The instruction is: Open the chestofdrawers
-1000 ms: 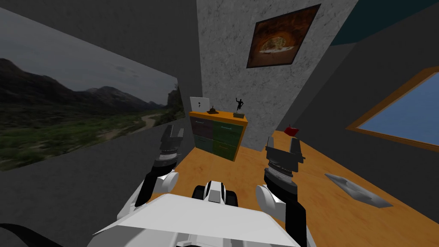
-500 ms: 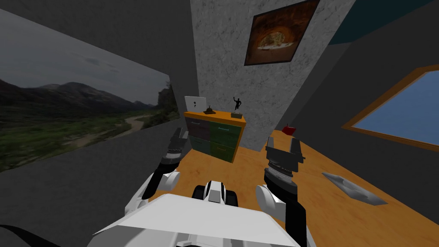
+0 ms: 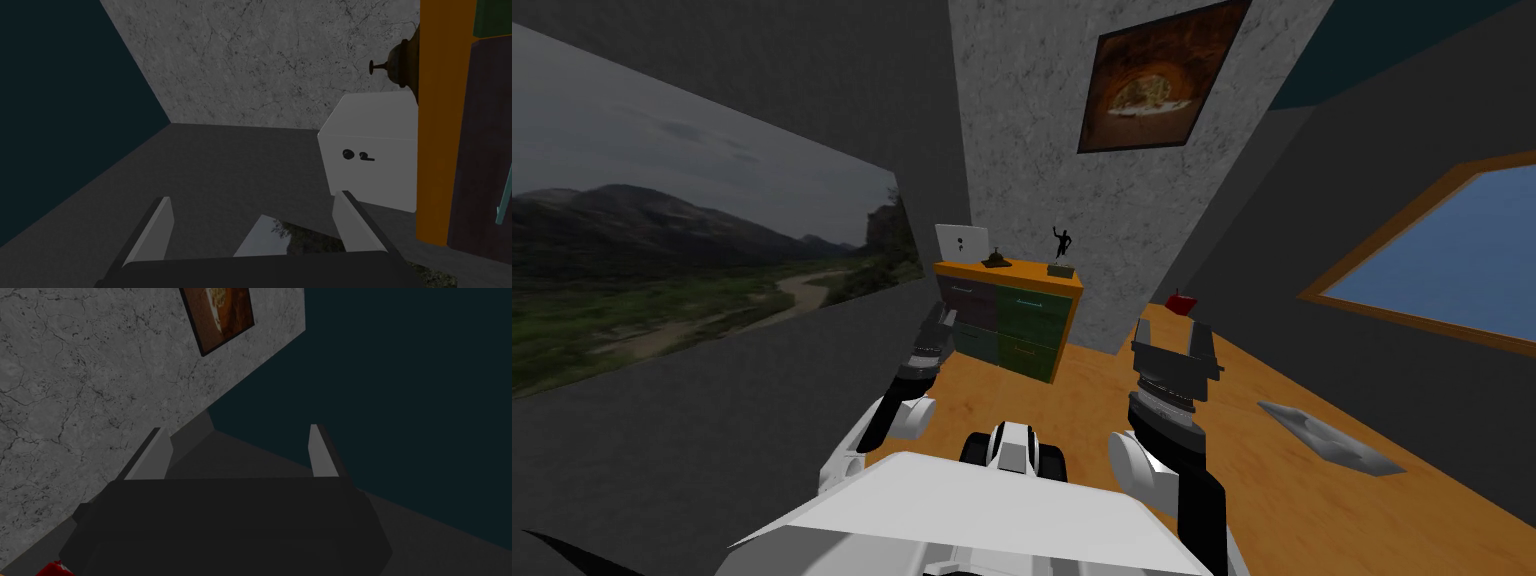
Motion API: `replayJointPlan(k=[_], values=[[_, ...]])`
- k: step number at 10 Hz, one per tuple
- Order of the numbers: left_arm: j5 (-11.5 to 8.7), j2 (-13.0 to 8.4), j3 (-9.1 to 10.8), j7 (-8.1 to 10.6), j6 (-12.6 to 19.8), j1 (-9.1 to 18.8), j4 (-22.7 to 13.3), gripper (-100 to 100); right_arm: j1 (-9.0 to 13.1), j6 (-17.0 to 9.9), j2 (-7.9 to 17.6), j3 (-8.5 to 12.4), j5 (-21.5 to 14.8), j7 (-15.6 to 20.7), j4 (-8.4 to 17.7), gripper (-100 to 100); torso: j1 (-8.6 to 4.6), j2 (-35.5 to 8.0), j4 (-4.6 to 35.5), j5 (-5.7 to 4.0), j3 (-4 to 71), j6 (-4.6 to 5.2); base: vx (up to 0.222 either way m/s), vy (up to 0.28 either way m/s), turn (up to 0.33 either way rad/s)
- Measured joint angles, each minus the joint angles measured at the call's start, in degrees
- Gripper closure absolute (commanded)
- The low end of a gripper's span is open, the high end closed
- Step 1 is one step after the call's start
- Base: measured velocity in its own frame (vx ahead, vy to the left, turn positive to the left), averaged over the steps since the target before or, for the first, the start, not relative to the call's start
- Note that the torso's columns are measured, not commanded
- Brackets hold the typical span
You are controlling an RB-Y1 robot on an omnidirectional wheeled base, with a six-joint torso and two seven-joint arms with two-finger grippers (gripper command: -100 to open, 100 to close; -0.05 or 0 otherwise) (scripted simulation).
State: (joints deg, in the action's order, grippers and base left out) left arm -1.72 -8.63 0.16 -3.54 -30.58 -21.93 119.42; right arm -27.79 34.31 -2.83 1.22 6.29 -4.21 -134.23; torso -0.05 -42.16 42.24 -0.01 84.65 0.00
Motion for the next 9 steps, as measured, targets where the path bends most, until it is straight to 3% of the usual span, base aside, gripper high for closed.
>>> replayJointPlan(k=[4,9], values=[[1.5,1.3,-0.93,-0.94,0.5,2.6,-6.7,-100,0.0,0.0,0.0,0.0,0.0,0.0,0.0,0,0.02,0.0,0.0,0.01,0.0,0.0,0.119,-0.054,-0.062],[3.0,2.3,-1.72,-1.61,3.3,4.9,-12.3,-100,0.0,0.0,0.0,0.0,0.0,0.0,0.0,0,0.1,-0.2,0.1,0.03,-0.1,0.0,0.109,-0.041,-0.047]])
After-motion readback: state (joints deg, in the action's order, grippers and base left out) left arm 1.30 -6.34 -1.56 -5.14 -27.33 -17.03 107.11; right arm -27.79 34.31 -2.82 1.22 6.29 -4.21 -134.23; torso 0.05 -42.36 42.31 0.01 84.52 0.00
